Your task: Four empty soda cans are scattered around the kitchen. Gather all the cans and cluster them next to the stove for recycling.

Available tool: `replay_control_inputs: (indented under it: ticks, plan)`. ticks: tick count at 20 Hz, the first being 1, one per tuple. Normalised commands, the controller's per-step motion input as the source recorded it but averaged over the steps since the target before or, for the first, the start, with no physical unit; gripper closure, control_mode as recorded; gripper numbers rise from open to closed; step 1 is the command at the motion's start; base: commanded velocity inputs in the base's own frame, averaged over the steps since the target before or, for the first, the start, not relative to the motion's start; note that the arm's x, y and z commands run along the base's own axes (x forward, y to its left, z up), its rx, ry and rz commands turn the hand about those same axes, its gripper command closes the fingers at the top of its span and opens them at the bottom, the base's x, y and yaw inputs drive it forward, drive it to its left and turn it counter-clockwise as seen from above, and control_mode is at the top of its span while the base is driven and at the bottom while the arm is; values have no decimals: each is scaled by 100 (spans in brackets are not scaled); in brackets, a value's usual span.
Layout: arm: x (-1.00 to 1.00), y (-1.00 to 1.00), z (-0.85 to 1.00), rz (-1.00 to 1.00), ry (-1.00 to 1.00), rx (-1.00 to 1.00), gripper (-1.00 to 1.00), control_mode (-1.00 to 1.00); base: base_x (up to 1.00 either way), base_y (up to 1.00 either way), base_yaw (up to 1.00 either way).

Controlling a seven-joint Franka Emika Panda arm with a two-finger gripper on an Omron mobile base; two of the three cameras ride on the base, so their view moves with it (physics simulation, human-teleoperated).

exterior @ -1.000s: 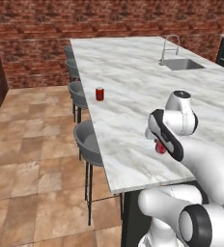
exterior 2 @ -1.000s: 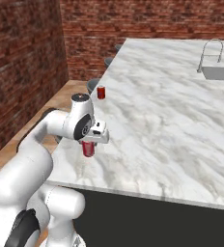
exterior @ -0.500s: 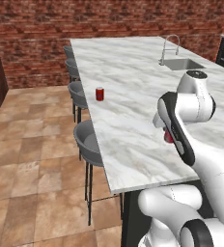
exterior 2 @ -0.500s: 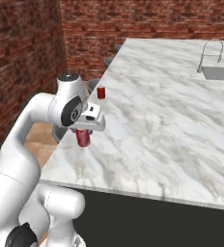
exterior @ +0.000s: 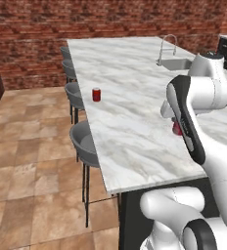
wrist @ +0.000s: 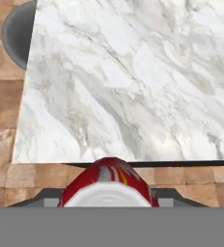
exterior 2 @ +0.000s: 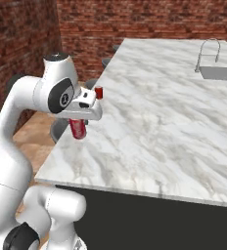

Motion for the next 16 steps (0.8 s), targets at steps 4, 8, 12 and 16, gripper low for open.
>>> replay_control_inputs:
  ticks: [4,8,12,16]
  plan:
    - [0,0,0,0,0,0,100,100,-40,-86,-40]
    - [0,0,0,0,0,0,100,100,-26,-80,-49]
    - [0,0,0,0,0,0,100,100,-29,-71,-52]
    - [0,0,0,0,0,0,100,100,-22,-59,-56]
